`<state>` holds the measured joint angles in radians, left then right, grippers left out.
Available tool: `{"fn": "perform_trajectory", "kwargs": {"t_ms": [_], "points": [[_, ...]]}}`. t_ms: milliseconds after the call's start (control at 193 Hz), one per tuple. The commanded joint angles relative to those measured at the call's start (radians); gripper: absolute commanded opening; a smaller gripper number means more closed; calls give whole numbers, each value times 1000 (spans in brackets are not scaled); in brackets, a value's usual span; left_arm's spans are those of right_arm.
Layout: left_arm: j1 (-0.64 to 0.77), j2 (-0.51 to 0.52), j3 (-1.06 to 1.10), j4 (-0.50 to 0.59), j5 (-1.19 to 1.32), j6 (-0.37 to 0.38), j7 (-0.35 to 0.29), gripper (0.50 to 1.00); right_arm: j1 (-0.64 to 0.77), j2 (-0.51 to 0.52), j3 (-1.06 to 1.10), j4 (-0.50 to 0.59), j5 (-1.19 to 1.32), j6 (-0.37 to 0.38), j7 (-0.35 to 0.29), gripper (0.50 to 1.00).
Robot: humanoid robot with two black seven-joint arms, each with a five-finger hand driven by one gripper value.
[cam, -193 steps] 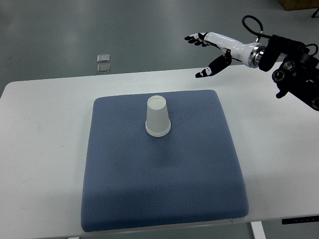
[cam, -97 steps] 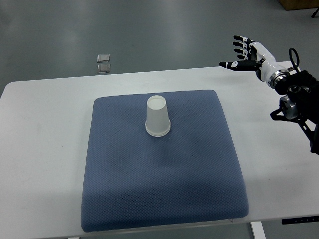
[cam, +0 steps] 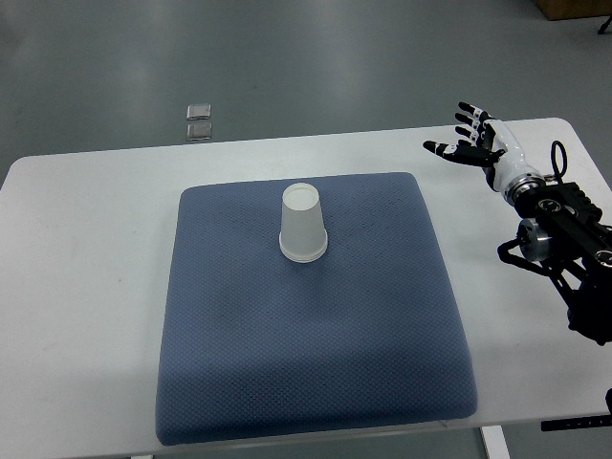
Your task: Stack paper cups
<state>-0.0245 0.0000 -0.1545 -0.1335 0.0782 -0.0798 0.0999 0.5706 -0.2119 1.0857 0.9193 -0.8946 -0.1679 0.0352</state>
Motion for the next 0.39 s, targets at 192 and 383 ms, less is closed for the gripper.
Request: {"fn": "perform_trajectory", "kwargs": {"t_ms": [192, 383], "points": [[0, 0, 0, 0, 0, 0, 0, 1000, -41, 59, 22, 1, -1, -4, 23, 930], [0, 0, 0, 0, 0, 0, 0, 1000, -64, 78, 22, 3, -1, -4, 32, 930]]}}
